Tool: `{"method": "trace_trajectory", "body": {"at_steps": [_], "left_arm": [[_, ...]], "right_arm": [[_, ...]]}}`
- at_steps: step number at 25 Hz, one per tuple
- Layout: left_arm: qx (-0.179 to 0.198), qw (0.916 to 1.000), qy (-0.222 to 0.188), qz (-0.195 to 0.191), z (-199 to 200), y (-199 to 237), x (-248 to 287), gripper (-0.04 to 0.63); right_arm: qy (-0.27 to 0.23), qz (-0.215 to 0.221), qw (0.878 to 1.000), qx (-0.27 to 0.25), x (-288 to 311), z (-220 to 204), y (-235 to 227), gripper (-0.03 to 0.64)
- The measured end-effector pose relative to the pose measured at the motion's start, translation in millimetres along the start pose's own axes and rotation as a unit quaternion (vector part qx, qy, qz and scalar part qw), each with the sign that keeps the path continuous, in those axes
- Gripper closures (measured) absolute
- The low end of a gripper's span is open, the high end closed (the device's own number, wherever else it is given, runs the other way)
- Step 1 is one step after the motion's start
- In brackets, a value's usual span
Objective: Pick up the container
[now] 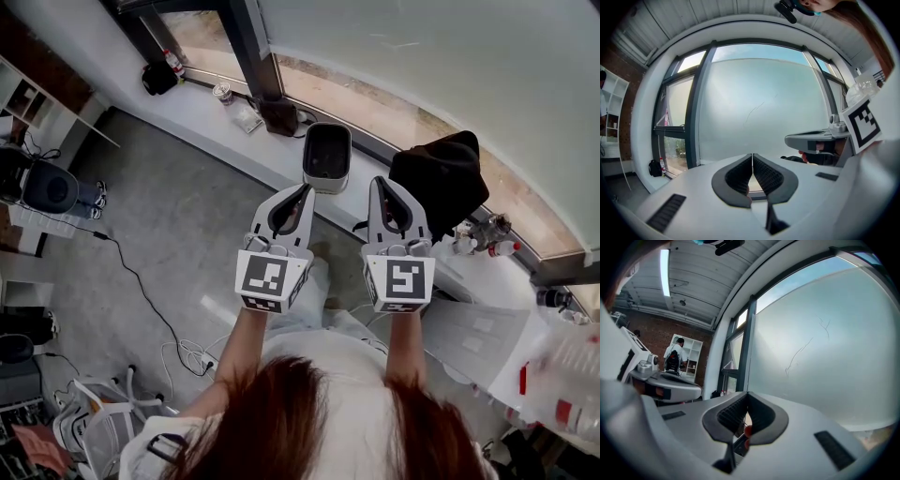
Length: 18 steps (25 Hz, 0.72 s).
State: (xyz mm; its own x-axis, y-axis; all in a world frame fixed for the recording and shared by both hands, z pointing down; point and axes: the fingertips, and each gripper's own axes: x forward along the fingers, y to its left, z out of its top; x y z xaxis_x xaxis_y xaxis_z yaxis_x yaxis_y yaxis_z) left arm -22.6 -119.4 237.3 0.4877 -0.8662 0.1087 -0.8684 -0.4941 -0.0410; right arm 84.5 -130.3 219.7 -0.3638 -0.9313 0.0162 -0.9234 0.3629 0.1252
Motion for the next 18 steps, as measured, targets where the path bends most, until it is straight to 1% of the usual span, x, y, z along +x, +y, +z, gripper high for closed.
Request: {"method": "trace_trajectory", "body": {"at_steps": [4,12,18], "left_arm": [[-0.006,0.9999,0.008,0.003,-12.5,16.3,18.0,0.577],[-0.019,0.9995,0.026,0.004,-42.2,45.6,49.4,0.577],[-0.032,0.9988,0.036,0.007,-77.0,60.9,65.1,0.577]], "right_arm": [[0.008,-0.005,1.0,0.007,24.1,-11.7,-4.2,0.592],[0.032,-0.011,0.999,0.001,65.4,-47.1,-10.5,0.592],[0.048,-0.007,0.999,-0.02,91.4,-82.3,-8.2,0.592]]}}
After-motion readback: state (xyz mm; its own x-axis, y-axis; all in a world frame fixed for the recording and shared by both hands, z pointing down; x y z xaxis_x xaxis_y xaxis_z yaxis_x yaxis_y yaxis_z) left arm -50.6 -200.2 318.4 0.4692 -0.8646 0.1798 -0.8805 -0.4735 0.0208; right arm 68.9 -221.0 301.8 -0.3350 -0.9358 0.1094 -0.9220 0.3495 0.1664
